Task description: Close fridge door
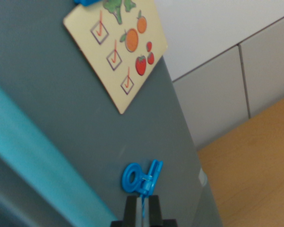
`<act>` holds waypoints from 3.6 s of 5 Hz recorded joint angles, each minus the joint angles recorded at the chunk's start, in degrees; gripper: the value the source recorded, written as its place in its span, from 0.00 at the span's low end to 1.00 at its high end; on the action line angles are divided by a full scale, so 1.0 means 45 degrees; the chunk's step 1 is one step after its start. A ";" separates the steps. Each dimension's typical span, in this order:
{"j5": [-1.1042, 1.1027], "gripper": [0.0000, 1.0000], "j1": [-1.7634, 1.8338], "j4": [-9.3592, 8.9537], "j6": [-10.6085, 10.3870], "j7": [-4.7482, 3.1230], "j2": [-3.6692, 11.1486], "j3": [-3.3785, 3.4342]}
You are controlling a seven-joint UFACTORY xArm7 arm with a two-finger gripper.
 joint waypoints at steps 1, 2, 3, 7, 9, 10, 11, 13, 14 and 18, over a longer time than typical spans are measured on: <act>0.0000 1.00 0.0009 0.0351 -0.0001 0.0000 0.0695 0.0037; 0.0000 1.00 0.0009 0.0351 -0.0001 0.0000 0.0695 0.0037; 0.0000 1.00 0.0021 0.0687 -0.0001 0.0000 0.1259 0.0213; 0.0000 1.00 0.0045 0.1427 -0.0003 0.0000 0.2161 0.1062; 0.0000 1.00 0.0045 0.1753 -0.0003 0.0000 0.2602 0.1531; 0.0000 1.00 0.0045 0.1753 -0.0003 0.0000 0.2602 0.1531; 0.0000 1.00 0.0045 0.2316 -0.0003 0.0000 0.3099 0.1832; 0.0000 1.00 0.0046 0.2878 -0.0003 0.0000 0.3595 0.2109; 0.0000 1.00 0.0046 0.2878 -0.0003 0.0000 0.3595 0.2109; 0.0000 1.00 0.0046 0.3216 -0.0003 0.0000 0.3954 0.2272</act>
